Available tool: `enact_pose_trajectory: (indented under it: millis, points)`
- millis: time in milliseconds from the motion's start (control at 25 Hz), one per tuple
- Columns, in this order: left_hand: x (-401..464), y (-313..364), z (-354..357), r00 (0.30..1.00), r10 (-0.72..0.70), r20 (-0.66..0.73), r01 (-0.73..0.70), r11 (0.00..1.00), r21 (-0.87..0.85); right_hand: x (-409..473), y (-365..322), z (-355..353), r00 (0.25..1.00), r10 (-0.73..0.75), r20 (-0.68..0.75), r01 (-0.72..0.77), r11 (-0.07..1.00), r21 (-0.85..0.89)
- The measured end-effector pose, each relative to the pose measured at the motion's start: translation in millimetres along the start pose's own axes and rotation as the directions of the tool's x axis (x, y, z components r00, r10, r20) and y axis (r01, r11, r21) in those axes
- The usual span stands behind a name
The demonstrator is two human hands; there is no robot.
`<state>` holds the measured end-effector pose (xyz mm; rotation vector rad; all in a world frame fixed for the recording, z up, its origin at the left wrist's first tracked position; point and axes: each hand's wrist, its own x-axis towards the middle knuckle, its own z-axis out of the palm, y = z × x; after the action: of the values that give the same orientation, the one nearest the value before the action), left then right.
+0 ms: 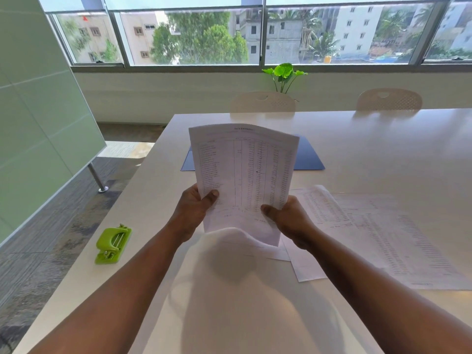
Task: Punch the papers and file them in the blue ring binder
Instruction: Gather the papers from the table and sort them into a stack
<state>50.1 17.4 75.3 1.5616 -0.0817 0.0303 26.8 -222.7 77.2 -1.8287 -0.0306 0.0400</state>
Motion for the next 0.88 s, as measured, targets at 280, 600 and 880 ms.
enact_pose_trajectory:
  millis: [280, 600, 880]
  points:
    - [2.6, 10.2, -3.8, 0.999, -0.043, -0.013, 0.044, 0.994, 0.095, -3.3, 4.1, -4.7, 0.999, 0.048, 0.011, -0.049, 0.994, 0.093]
    - [9.2, -11.2, 19.3, 0.965, -0.246, -0.087, 0.255, 0.961, 0.111, -5.1, 20.0, -31.9, 0.991, 0.115, -0.069, -0.108, 0.989, 0.101]
    - [14.7, -40.0, 43.8, 0.91, -0.393, -0.132, 0.413, 0.889, 0.198, -3.4, 55.8, -107.0, 0.891, 0.145, -0.431, -0.413, 0.656, -0.632]
